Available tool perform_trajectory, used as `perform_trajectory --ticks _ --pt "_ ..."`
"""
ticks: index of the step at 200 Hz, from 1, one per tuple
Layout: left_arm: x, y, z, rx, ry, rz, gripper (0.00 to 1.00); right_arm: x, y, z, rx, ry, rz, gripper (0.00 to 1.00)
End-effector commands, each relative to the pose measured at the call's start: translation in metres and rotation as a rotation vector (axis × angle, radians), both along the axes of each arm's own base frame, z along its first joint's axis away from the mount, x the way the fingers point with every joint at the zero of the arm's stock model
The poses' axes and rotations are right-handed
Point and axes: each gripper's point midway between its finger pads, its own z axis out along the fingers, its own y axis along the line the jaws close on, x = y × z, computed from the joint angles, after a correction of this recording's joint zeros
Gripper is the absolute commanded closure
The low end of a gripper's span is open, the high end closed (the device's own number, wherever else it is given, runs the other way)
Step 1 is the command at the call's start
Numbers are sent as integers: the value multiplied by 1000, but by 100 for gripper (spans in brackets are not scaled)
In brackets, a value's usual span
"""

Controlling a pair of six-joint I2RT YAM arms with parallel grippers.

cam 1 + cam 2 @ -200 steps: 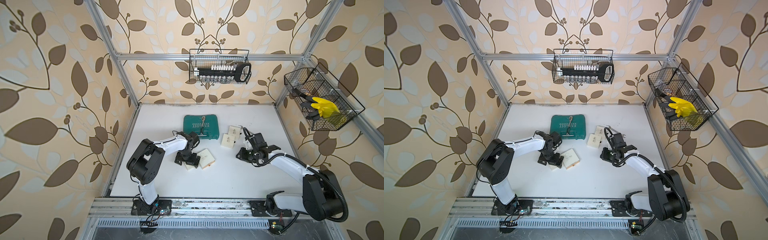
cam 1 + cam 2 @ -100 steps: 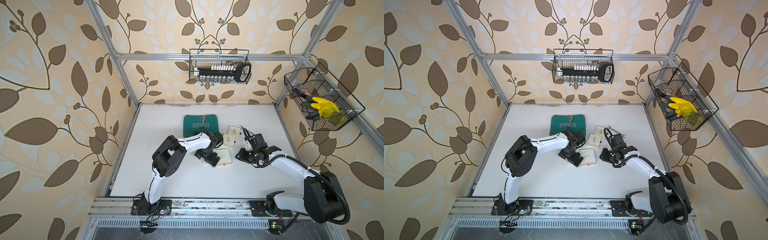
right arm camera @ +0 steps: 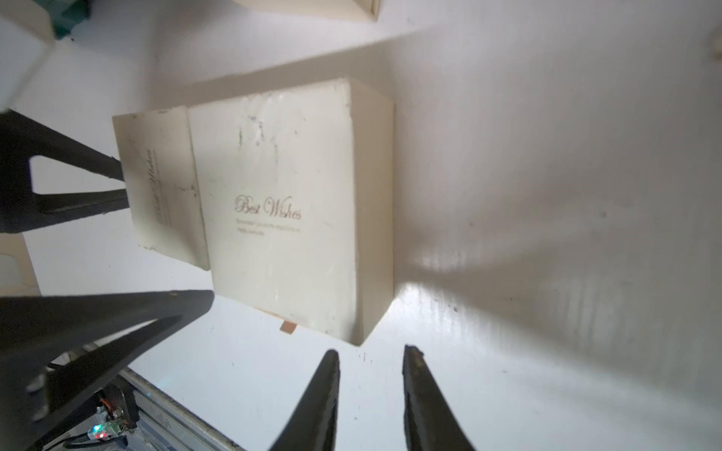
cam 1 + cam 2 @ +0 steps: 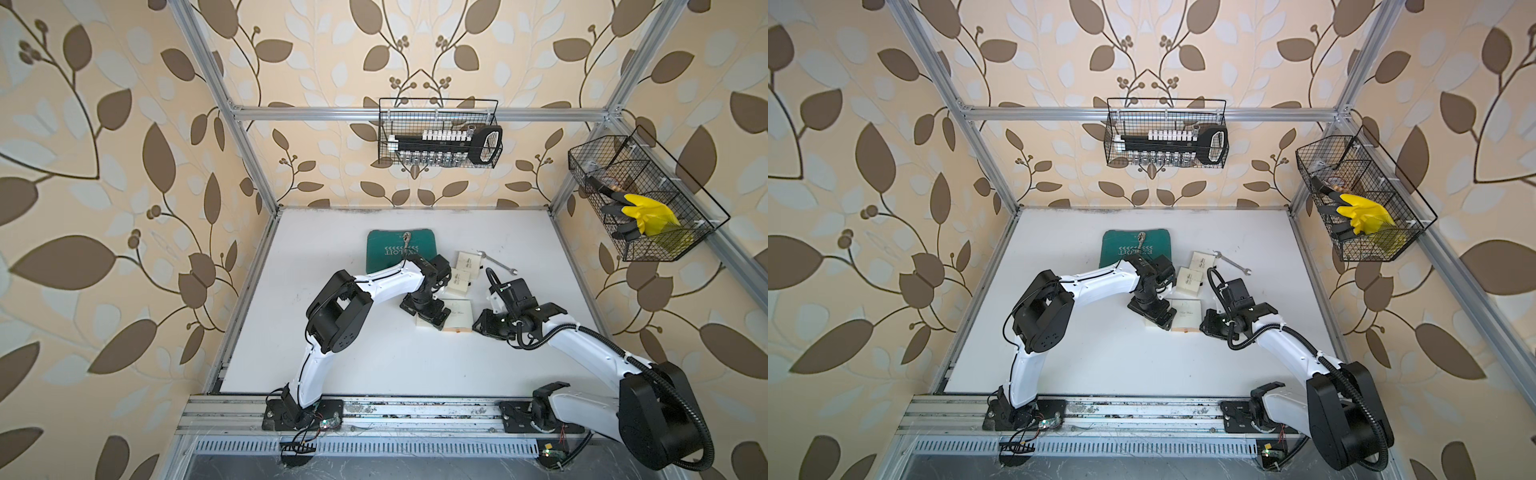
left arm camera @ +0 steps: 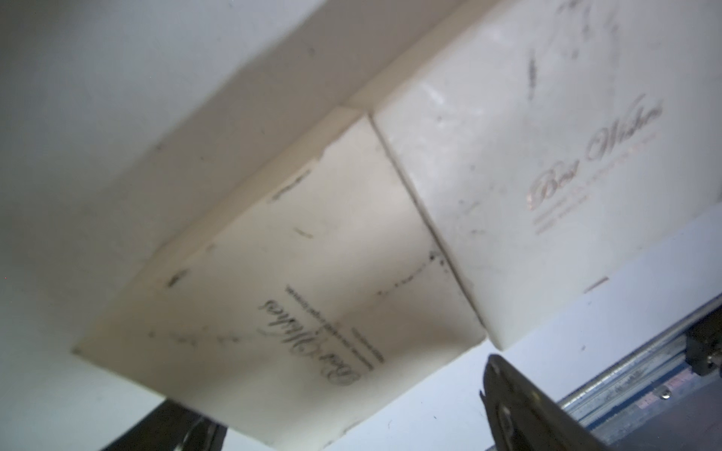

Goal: Take out the earrings from the drawer-style jewelry box
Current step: Move the jewelry box to the center of the board, then adjust the jewelry box at the center of the board.

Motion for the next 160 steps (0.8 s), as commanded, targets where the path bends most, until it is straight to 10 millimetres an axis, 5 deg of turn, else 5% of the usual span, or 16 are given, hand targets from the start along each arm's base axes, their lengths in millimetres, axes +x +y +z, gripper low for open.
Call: perform_trajectory --ticks 1,77,160 --pt "10 5 21 -63 -7 52 1 -15 1 -10 -7 62 19 70" --pt "33 5 59 -155 -54 100 1 -2 1 -21 -46 78 7 71" --pt "61 -52 91 -367 -79 59 1 35 -27 -26 -135 73 -159 71"
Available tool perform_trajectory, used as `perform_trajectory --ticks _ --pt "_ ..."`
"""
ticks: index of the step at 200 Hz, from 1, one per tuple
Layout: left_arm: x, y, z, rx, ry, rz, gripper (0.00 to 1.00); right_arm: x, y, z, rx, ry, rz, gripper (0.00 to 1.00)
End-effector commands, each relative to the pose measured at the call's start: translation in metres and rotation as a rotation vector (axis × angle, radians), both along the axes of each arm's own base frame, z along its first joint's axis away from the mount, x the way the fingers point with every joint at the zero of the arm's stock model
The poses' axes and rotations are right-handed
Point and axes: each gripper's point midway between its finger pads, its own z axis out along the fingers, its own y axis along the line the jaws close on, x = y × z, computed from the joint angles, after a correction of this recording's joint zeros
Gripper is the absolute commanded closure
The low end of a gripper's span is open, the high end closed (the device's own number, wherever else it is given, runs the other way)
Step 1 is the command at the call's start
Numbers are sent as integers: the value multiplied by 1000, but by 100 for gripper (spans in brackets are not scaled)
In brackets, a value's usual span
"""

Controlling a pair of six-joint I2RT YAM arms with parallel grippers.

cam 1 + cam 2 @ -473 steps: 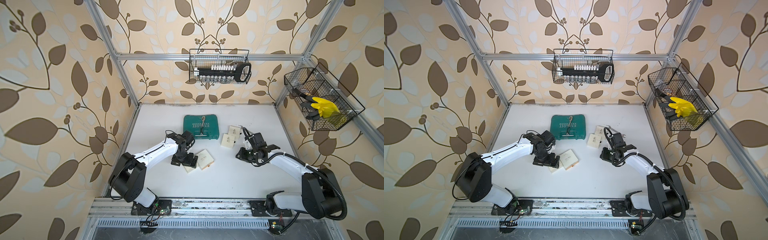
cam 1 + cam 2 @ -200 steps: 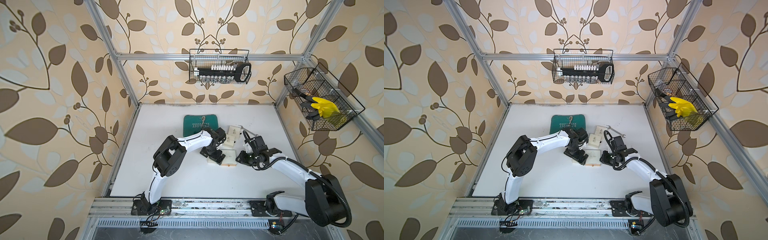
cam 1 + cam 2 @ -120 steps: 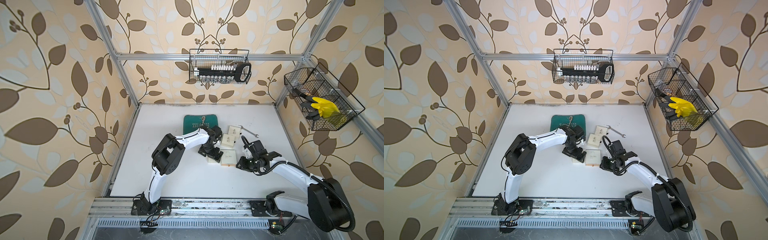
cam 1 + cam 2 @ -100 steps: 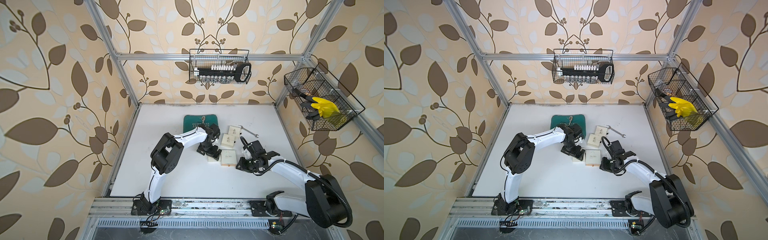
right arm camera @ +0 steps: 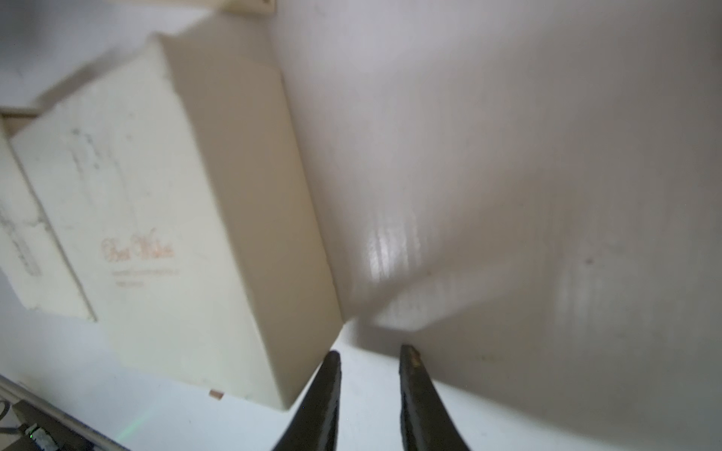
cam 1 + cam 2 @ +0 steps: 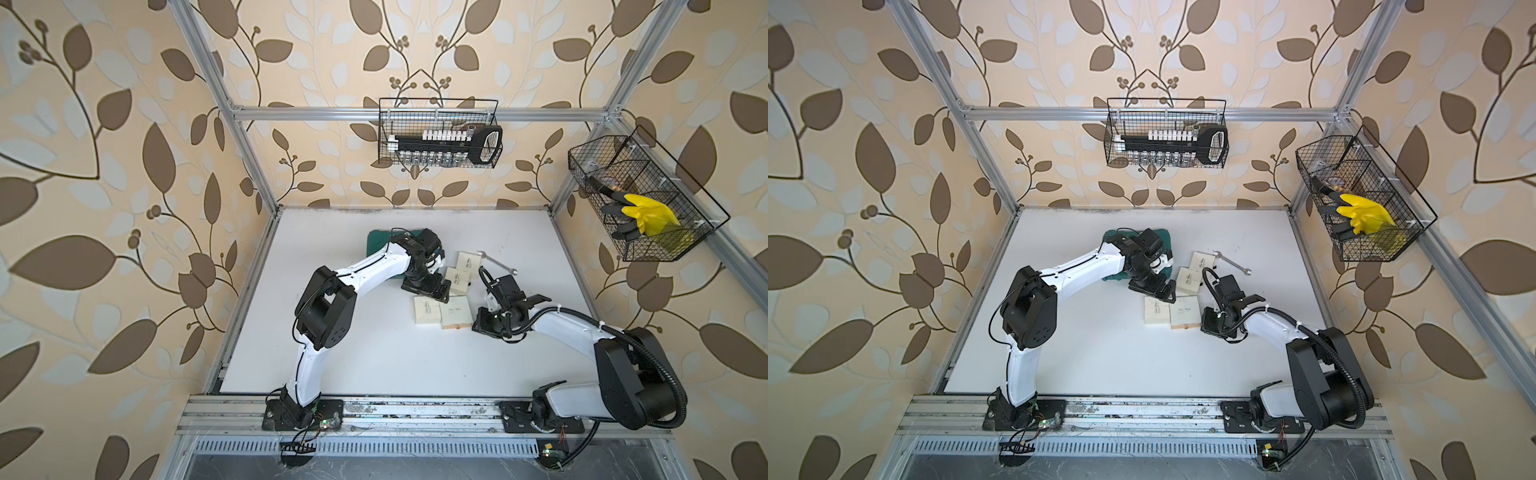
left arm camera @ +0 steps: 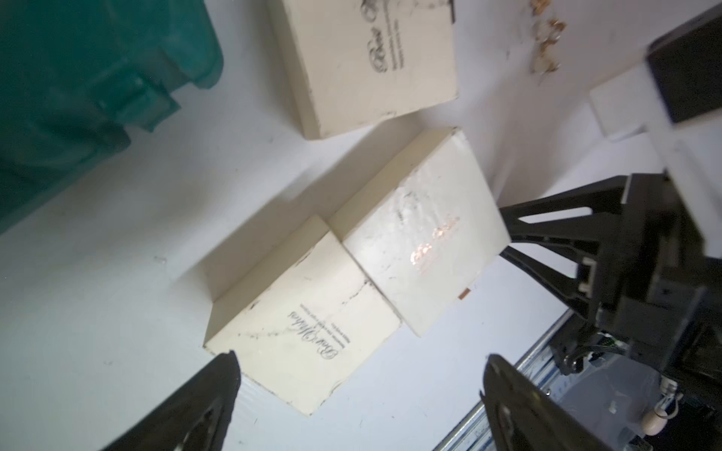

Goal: Take out the earrings from the drawer-style jewelry box
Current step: Adjust the jewelry box at the center of the board.

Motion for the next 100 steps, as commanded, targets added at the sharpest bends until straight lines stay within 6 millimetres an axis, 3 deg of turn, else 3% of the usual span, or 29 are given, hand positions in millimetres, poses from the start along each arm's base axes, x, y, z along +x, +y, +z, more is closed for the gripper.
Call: perform_trajectory --ticks 1,45,100 --pt "10 -30 20 -117 -25 -24 1 14 -16 1 -44 -10 -76 71" --pt "16 -65 0 -164 -41 -75 2 28 -18 14 21 -41 -108 72" --pt "4 -73 -29 -171 3 -96 4 0 -9 16 83 -16 -35 71"
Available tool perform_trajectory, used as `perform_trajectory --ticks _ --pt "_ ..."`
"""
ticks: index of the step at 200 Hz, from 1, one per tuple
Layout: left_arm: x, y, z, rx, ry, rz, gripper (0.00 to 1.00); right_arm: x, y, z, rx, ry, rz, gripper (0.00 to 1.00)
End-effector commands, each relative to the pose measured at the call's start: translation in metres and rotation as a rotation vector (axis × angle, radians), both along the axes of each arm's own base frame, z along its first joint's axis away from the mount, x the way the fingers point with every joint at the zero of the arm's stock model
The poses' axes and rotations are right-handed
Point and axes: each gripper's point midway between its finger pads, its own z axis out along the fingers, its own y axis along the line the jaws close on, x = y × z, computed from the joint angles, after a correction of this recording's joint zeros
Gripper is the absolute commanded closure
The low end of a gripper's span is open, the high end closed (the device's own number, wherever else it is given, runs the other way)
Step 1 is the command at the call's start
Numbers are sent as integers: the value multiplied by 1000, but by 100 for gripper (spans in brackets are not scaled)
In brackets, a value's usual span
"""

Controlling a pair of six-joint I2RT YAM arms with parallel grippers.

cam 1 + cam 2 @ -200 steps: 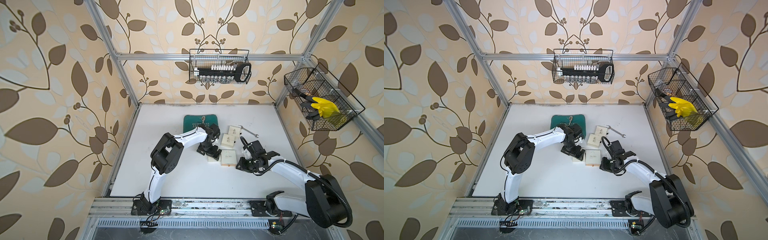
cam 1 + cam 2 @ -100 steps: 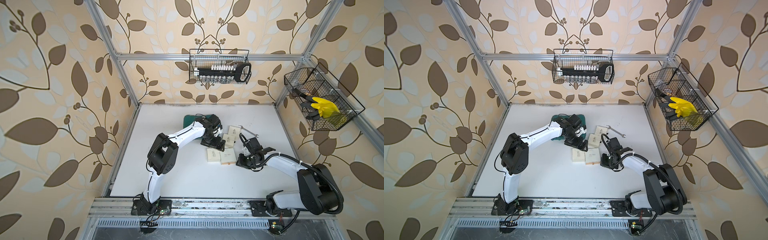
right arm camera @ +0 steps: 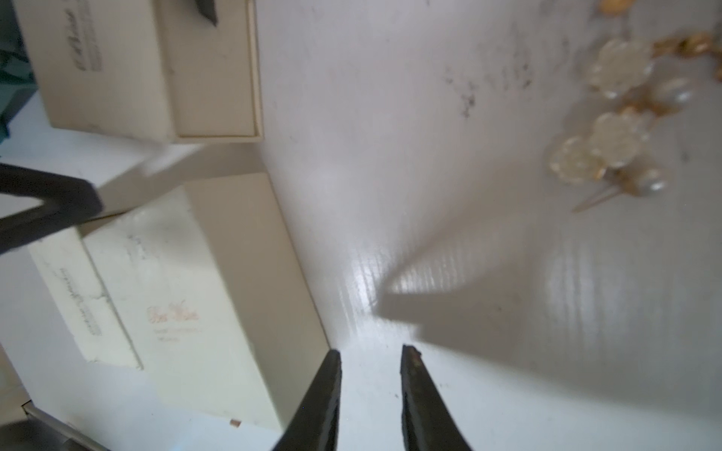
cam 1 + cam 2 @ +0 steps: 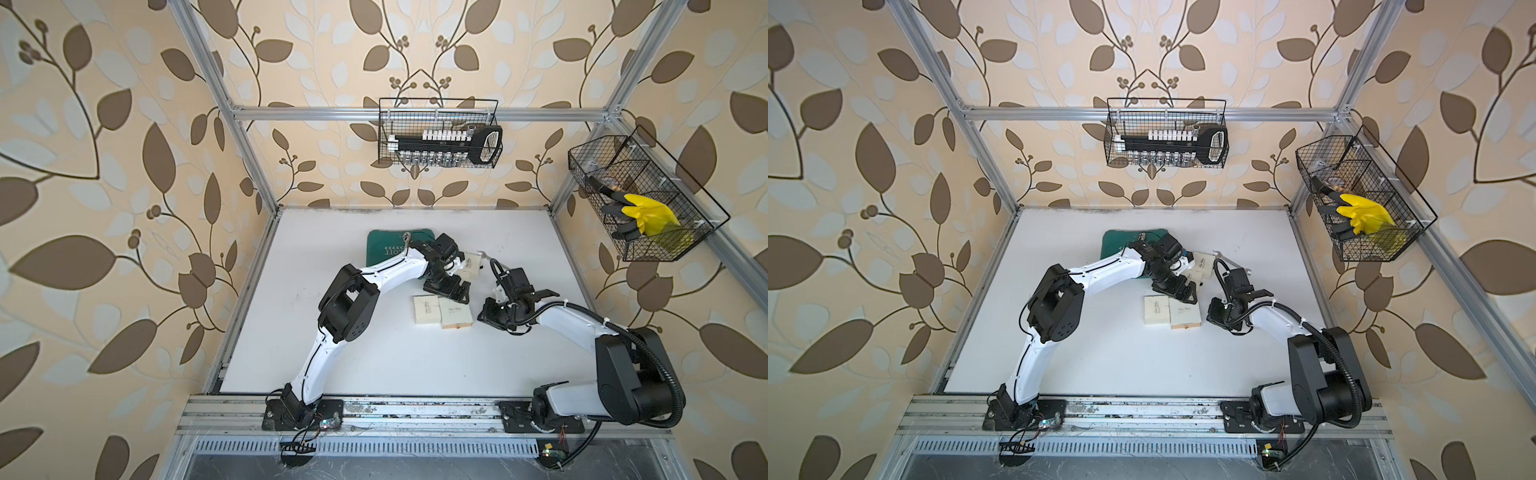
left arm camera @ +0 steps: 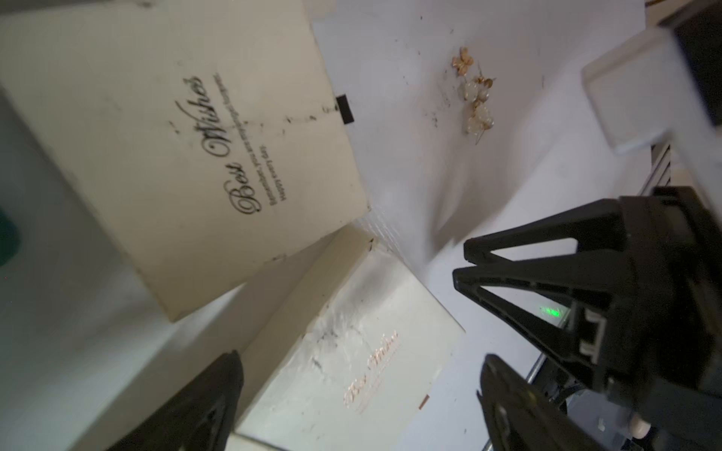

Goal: Take out the earrings from the drawer-style jewelry box
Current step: Adjust the jewelry box at the center of the board.

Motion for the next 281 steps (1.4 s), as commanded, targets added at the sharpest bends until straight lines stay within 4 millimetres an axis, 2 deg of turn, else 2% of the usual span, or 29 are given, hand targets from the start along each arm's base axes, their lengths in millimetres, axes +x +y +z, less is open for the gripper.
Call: perform_trajectory --ticks 1,30,60,108,163,181,212,240,264,281 --pt "-4 -13 7 -65 2 -21 4 -19 4 1 33 22 40 71" --pt "-15 -17 -1 -61 41 -38 4 -33 3 -5 34 47 42 71" --pt "-26 -12 3 -60 60 -55 4 -29 8 -8 60 48 46 71" --pt "-42 0 10 -49 87 -92 3 -3 19 -10 106 49 40 71" --pt "-59 15 15 -22 123 -107 3 37 32 4 146 4 49 71" --pt "-59 21 15 -8 105 -93 3 39 23 7 98 6 44 71" --pt "-56 26 17 -11 83 -72 3 19 1 8 -22 20 37 71" --pt "-53 23 21 -38 75 -69 3 -14 -15 0 -82 79 -7 71" --pt "-54 23 18 -34 83 -71 3 -36 -8 -7 -42 112 4 71" --pt "-54 23 18 -34 87 -72 3 -46 4 -12 -4 131 50 71"
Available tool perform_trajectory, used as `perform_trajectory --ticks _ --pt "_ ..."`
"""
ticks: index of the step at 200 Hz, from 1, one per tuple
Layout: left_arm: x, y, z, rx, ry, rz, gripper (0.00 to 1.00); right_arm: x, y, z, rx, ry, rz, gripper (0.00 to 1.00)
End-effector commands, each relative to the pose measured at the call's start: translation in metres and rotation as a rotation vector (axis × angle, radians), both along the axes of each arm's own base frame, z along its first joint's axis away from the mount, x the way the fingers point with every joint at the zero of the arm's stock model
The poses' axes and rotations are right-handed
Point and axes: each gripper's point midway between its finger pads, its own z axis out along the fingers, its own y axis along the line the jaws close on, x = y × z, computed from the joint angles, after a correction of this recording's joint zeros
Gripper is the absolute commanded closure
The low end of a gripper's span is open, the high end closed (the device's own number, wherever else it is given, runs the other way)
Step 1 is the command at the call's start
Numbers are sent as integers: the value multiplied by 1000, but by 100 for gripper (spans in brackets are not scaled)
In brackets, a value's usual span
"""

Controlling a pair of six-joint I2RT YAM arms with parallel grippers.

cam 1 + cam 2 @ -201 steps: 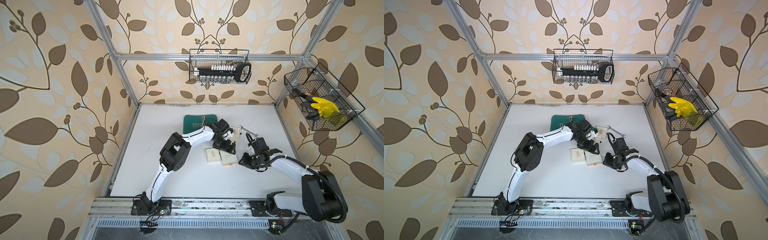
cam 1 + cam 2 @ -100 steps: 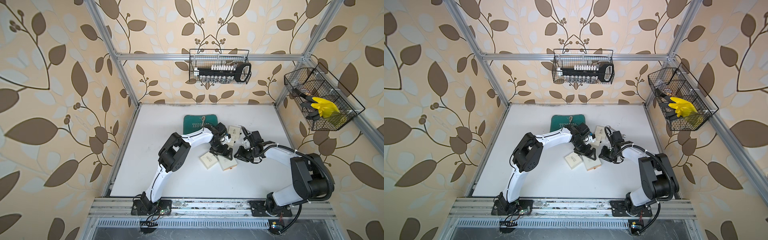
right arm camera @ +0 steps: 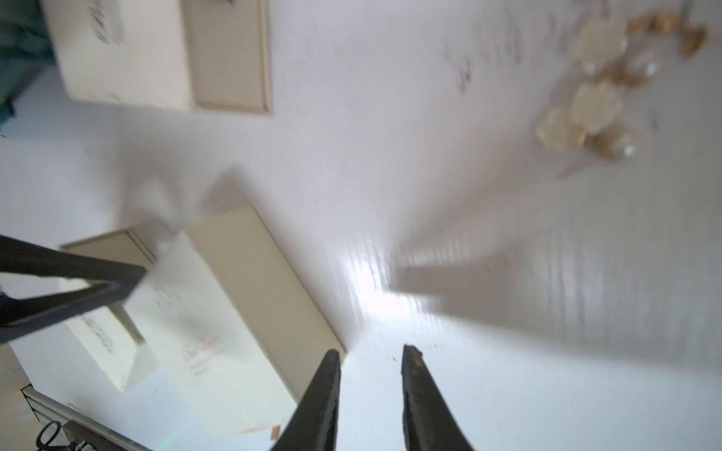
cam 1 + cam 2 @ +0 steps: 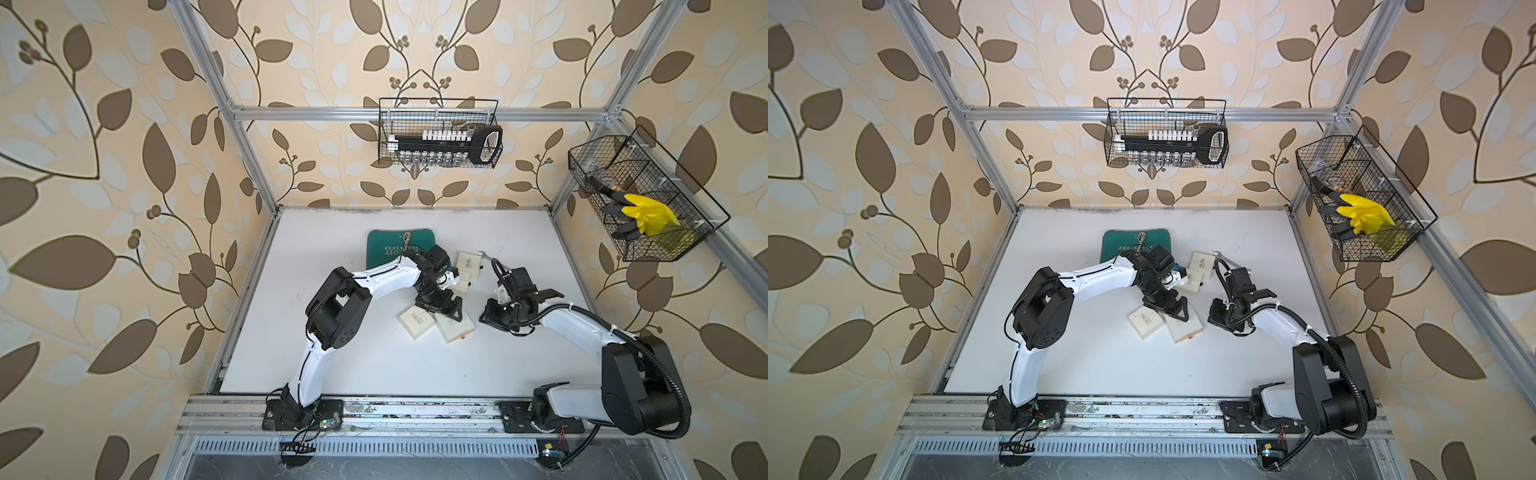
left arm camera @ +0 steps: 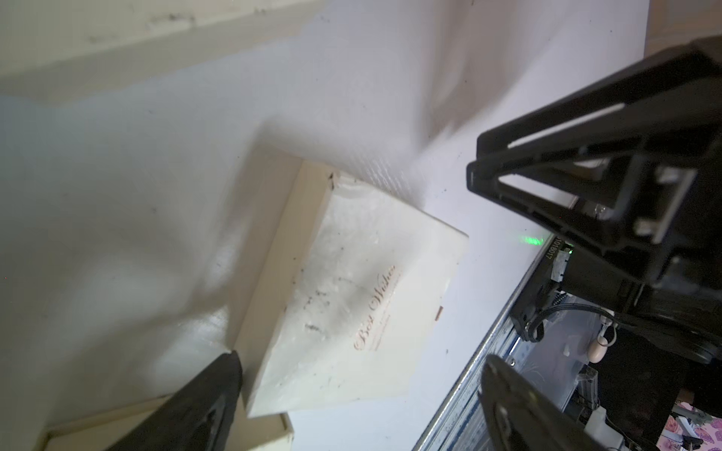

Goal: Take out the earrings from the drawer-style jewelry box
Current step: Adjust the jewelry box at the center of the board.

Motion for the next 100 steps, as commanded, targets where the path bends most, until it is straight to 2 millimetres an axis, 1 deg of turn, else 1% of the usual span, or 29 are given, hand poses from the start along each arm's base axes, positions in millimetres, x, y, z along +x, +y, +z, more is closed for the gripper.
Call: perform_trajectory --ticks 1,21,52,70,100 --pt "0 -2 20 -38 -31 -8 3 -24 9 -11 21 73 35 71" --pt "0 -2 19 -41 -29 -10 3 -25 23 -12 81 72 92 71" --pt "-2 -1 17 -38 -21 -13 3 -10 32 -10 120 56 98 70" --pt "-4 -1 16 -36 -17 -21 3 7 34 -7 144 37 71 71" --pt "-7 0 17 -45 -4 -35 3 42 34 3 169 -4 37 71"
